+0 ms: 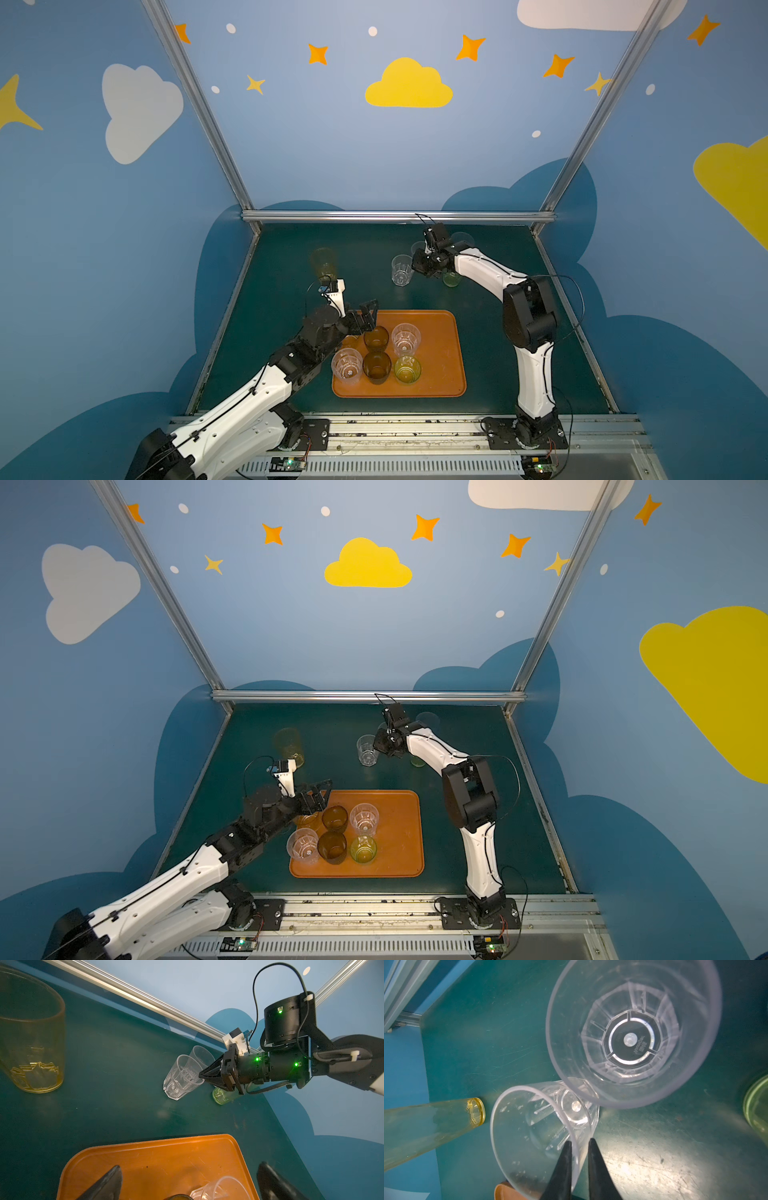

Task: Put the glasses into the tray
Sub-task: 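Lower right gripper into the nearer clear faceted glass and close on its rim, then lift the clear faceted glass with right gripper and carry it over the tray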

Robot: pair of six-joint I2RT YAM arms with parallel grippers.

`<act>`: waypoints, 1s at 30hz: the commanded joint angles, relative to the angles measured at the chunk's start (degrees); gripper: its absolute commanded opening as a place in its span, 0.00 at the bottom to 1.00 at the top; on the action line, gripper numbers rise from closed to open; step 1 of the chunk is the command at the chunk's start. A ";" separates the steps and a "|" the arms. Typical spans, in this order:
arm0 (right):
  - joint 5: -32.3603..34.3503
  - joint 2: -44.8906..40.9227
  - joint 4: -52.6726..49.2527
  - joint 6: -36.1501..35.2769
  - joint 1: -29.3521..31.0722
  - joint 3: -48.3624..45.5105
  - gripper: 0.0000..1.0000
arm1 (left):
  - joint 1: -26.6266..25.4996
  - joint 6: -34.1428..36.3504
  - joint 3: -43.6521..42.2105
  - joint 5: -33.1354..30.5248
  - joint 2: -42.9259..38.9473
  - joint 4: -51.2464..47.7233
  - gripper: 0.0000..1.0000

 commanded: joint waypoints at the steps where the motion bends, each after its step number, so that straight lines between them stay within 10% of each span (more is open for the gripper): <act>1: 1.31 0.72 -2.42 -0.44 0.46 1.57 0.15 | 0.18 -0.22 1.92 0.25 0.08 -0.41 1.00; 30: 2.80 -5.47 -4.81 -2.77 3.09 1.08 0.00 | 0.26 -5.83 7.96 -3.20 2.86 -10.57 1.00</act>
